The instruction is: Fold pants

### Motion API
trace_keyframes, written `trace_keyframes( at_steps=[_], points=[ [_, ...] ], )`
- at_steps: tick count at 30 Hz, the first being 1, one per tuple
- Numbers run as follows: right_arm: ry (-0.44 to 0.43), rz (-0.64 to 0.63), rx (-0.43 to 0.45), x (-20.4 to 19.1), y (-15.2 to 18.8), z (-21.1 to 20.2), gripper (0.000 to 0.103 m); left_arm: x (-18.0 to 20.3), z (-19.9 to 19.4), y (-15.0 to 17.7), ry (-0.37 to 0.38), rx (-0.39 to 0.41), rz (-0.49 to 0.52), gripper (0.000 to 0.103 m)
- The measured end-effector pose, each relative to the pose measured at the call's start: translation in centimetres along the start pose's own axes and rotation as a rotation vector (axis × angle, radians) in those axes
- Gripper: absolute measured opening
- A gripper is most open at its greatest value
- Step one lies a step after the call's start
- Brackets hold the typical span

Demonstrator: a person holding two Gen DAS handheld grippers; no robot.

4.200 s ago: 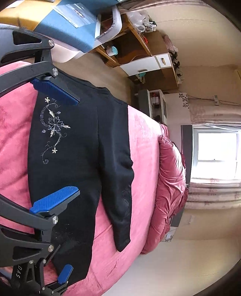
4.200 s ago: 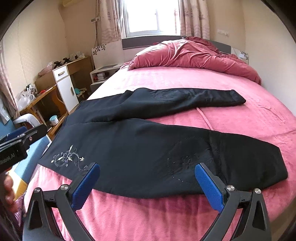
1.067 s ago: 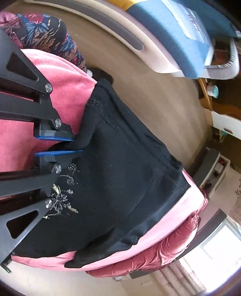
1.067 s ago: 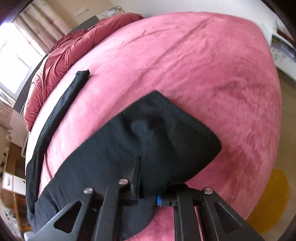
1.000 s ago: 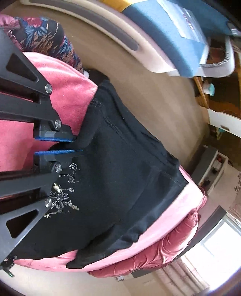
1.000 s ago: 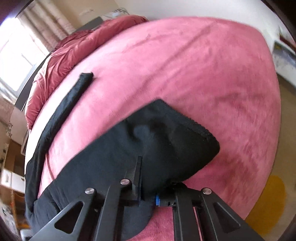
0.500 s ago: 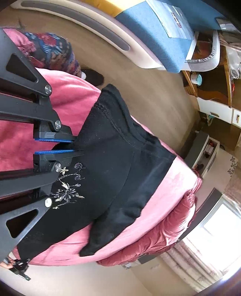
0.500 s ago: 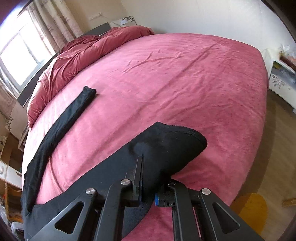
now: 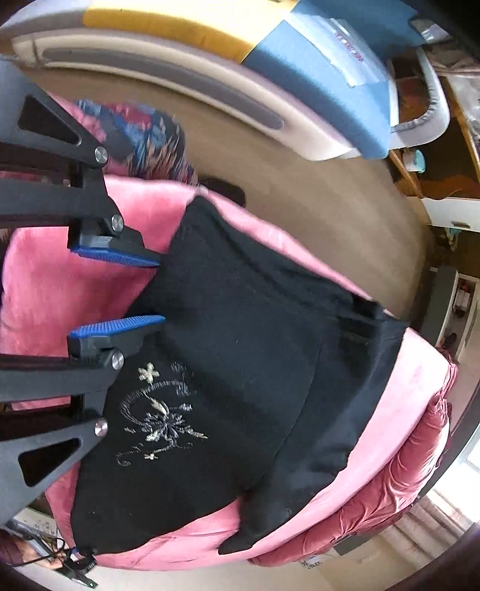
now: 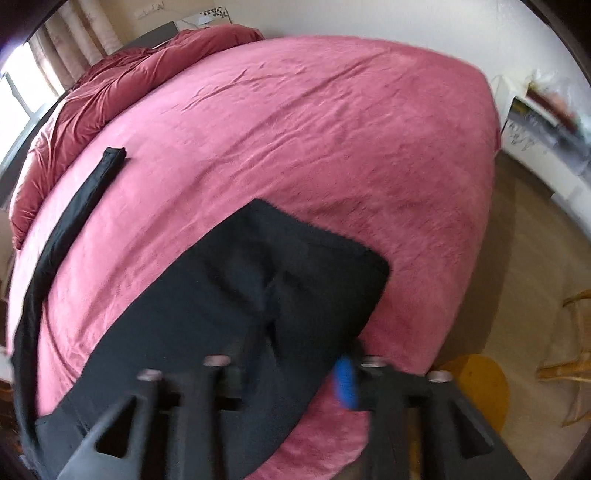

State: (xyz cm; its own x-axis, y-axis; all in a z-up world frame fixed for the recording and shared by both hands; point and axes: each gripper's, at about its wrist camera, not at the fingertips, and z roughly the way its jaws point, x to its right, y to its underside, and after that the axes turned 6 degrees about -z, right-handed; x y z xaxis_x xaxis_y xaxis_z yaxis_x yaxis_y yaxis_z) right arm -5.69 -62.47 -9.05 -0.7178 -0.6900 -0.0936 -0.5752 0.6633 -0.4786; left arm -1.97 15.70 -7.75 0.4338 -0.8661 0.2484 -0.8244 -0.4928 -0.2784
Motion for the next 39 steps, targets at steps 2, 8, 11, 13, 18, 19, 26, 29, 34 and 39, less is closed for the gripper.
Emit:
trace_keyframes(
  at_steps=[2, 8, 11, 13, 18, 19, 26, 29, 34, 39],
  points=[
    [0.024, -0.022, 0.030, -0.1, 0.0, -1.2, 0.057, -0.7, -1.5, -0.2, -0.044, 0.050, 0.018, 0.027],
    [-0.011, -0.157, 0.141, -4.5, -0.1, -6.0, 0.058, -0.8, -4.8, -3.2, -0.022, 0.184, 0.040, 0.028],
    [-0.118, -0.274, 0.133, -9.8, 0.7, -6.7, 0.058, 0.7, -4.1, -6.0, 0.058, 0.188, 0.043, 0.033],
    [-0.195, -0.342, 0.109, -13.3, 1.6, -6.6, 0.059, 2.2, -3.3, -8.1, 0.091, 0.191, 0.066, 0.034],
    [-0.388, -0.561, 0.001, -23.2, 5.9, -5.9, 0.059, 5.0, -0.6, -13.1, 0.106, 0.169, 0.098, 0.035],
    [-0.408, -0.601, -0.014, -24.7, 6.9, -5.8, 0.059, 5.6, 0.2, -14.3, 0.121, 0.151, 0.095, 0.035],
    [-0.501, -0.748, -0.079, -32.4, 10.4, -5.0, 0.059, 6.0, 5.8, -22.1, 0.144, 0.067, -0.028, 0.035],
    [-0.503, -0.760, -0.079, -34.3, 10.8, -4.8, 0.061, 6.5, 8.2, -24.9, 0.158, 0.037, -0.097, 0.035],
    [-0.506, -0.753, -0.087, -35.8, 10.3, -4.1, 0.064, 7.2, 11.7, -28.6, 0.156, 0.014, -0.171, 0.035],
    [-0.499, -0.729, -0.101, -36.6, 9.6, -3.4, 0.066, 7.9, 14.4, -30.4, 0.119, -0.022, -0.201, 0.035]
  ],
)
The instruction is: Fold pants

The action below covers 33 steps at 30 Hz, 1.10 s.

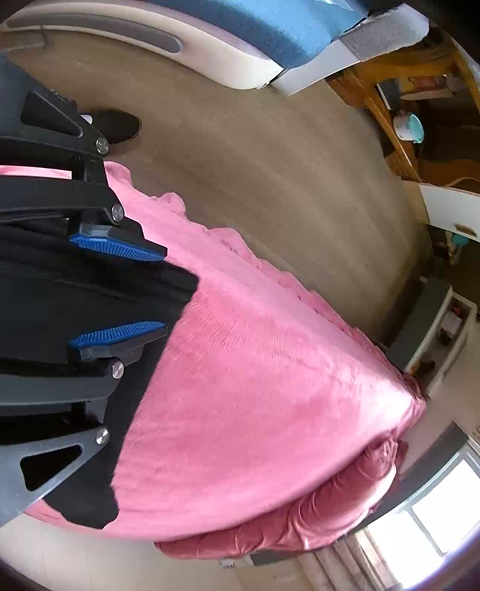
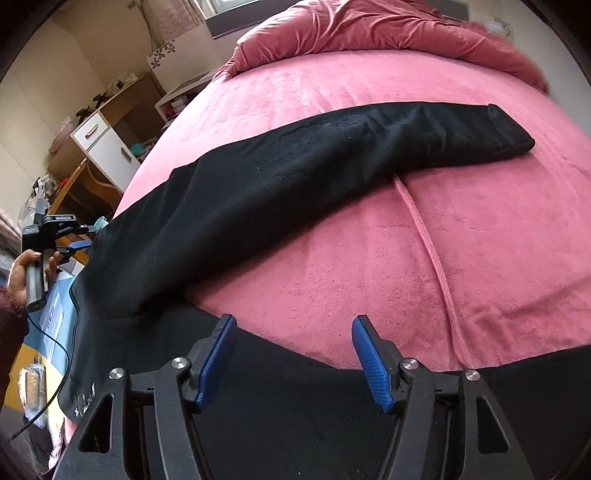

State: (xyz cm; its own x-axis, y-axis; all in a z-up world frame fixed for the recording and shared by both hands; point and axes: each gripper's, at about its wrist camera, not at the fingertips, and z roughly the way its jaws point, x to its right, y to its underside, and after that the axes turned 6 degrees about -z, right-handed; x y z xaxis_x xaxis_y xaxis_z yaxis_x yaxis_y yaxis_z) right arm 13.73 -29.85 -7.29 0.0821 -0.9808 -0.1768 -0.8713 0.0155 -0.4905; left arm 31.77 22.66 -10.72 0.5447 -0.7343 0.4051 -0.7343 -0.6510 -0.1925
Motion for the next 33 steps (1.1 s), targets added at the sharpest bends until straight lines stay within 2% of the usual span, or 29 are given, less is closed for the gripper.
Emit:
trace_keyframes(
  at_steps=[6, 7, 9, 10, 12, 15, 20, 22, 25, 28, 31, 33],
  points=[
    [0.018, 0.020, -0.021, 0.5, -0.1, 0.9, 0.067, -0.5, 2.1, -1.3, -0.010, -0.049, -0.056, 0.035],
    [0.021, 0.027, -0.023, 0.6, 0.0, 1.0, 0.067, -0.5, 2.2, -1.3, -0.006, -0.040, -0.058, 0.031],
    [0.025, 0.033, -0.028, 0.7, 0.1, 1.1, 0.067, 0.1, 1.5, -1.0, 0.004, 0.001, -0.016, 0.016],
    [0.028, 0.034, -0.030, 0.7, 0.1, 1.1, 0.067, 0.4, 0.9, -0.7, 0.010, 0.031, 0.013, 0.004],
    [0.032, 0.031, -0.033, 0.8, 0.3, 1.3, 0.067, 1.0, -0.4, -0.2, 0.048, 0.062, 0.060, 0.004],
    [0.039, 0.042, -0.039, 1.0, 0.5, 1.5, 0.067, 1.7, -3.8, 1.4, 0.160, 0.096, 0.130, 0.004],
    [0.008, 0.053, -0.009, 1.0, -0.2, 0.9, 0.067, 2.7, -11.3, 6.0, 0.418, 0.142, 0.290, 0.004],
    [-0.005, 0.052, 0.006, 0.8, -0.8, 0.5, 0.067, 2.4, -14.3, 8.8, 0.514, 0.126, 0.361, 0.004],
    [-0.037, 0.061, 0.030, 0.7, -2.0, 0.0, 0.067, 1.3, -17.5, 13.4, 0.618, 0.100, 0.459, 0.004],
    [-0.072, 0.081, 0.049, 0.6, -3.5, -0.1, 0.067, -0.4, -19.7, 17.6, 0.682, 0.060, 0.535, 0.003],
    [-0.108, 0.102, 0.053, 0.6, -5.1, 0.4, 0.067, -2.5, -21.1, 22.1, 0.692, 0.016, 0.612, 0.003],
    [-0.133, 0.116, 0.046, 0.4, -6.4, 1.1, 0.067, -3.3, -21.1, 23.9, 0.695, -0.014, 0.630, 0.003]
  ],
)
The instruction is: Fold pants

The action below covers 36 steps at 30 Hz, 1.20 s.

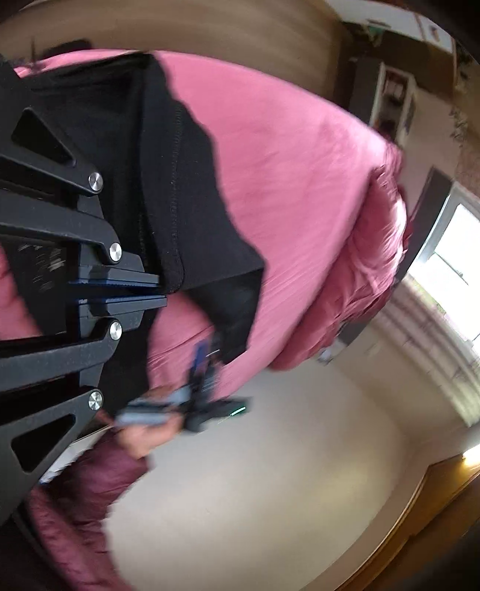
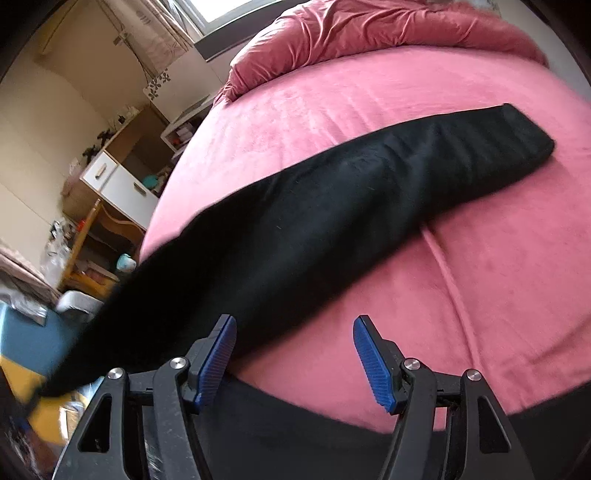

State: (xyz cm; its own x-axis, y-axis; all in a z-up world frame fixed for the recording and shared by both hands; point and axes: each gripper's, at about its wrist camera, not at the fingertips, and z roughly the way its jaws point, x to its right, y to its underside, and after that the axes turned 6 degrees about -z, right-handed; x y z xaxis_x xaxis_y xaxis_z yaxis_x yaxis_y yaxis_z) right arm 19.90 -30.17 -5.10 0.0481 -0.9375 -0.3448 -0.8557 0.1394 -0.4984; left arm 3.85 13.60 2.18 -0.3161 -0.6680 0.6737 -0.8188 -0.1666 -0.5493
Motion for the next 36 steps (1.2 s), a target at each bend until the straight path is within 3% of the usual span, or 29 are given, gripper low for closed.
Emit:
trace_keyframes(
  at_steps=[7, 11, 14, 17, 18, 19, 21, 24, 30, 36],
  points=[
    [-0.065, 0.106, -0.014, -0.5, -4.6, 3.8, 0.062, 0.3, -0.6, 3.4, 0.009, -0.062, -0.018, 0.003],
    [-0.055, 0.168, -0.001, -0.1, -7.5, 5.7, 0.061, -0.1, -1.2, 3.6, -0.001, -0.058, -0.023, 0.003],
    [-0.019, 0.192, -0.006, 0.0, -9.9, 7.5, 0.054, -0.6, -2.0, 4.4, -0.004, -0.056, -0.040, 0.003],
    [0.059, 0.175, -0.034, 0.3, -11.6, 9.0, 0.035, -1.4, -2.1, 4.4, -0.025, -0.058, -0.057, 0.003],
    [0.079, 0.165, -0.047, 0.4, -11.8, 9.3, 0.019, -1.7, -2.0, 4.1, -0.038, -0.054, -0.061, 0.003],
    [0.101, 0.146, -0.060, 0.5, -12.0, 9.6, 0.009, -2.3, -2.2, 3.7, -0.061, -0.043, -0.074, 0.003],
    [0.095, 0.111, -0.056, 0.3, -12.0, 9.2, 0.009, -3.4, -2.3, 2.5, -0.104, -0.016, -0.100, 0.003],
    [0.065, 0.077, -0.028, 0.0, -11.8, 7.6, 0.009, -5.5, -2.6, -1.4, -0.225, 0.053, -0.131, 0.003],
    [-0.077, 0.054, 0.142, -1.2, -11.4, 1.0, 0.009, -9.8, -3.4, -11.1, -0.352, 0.196, -0.232, 0.003],
    [-0.185, -0.033, 0.205, -2.6, -4.4, -5.9, 0.009, -10.2, -4.7, -12.7, -0.390, 0.235, -0.233, 0.002]
  ],
)
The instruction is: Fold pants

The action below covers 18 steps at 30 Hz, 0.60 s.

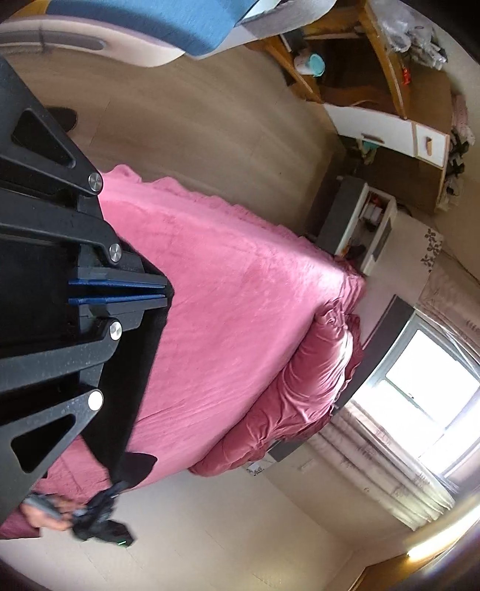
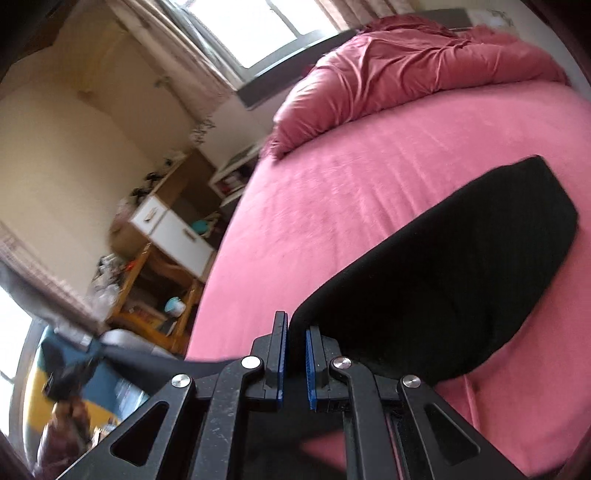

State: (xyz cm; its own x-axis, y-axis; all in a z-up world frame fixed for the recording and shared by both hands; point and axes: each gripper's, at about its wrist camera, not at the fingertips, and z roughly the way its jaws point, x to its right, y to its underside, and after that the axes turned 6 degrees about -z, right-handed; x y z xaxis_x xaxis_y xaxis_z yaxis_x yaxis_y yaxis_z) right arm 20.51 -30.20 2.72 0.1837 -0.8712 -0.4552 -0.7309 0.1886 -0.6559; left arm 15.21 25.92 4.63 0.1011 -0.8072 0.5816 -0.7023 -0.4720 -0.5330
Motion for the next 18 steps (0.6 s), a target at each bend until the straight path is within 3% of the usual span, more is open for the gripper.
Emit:
trace_keyframes(
  at_steps=[6, 12, 16, 18],
  points=[
    [-0.061, -0.019, -0.031, -1.0, 7.7, -5.4, 0.008, 0.1, -2.6, 2.1, 0.028, -0.006, 0.026, 0.001],
    [-0.027, -0.018, -0.095, -0.9, 13.6, -5.7, 0.008, -2.4, -2.0, 7.6, 0.044, -0.142, -0.076, 0.002],
    [0.001, -0.017, -0.131, -0.4, 14.8, -4.6, 0.008, -5.7, -0.1, 10.4, 0.022, -0.228, -0.263, 0.027],
    [0.008, -0.011, -0.137, -0.3, 15.1, -4.3, 0.008, -6.9, 0.2, 11.3, -0.003, -0.226, -0.311, 0.028]
  ],
)
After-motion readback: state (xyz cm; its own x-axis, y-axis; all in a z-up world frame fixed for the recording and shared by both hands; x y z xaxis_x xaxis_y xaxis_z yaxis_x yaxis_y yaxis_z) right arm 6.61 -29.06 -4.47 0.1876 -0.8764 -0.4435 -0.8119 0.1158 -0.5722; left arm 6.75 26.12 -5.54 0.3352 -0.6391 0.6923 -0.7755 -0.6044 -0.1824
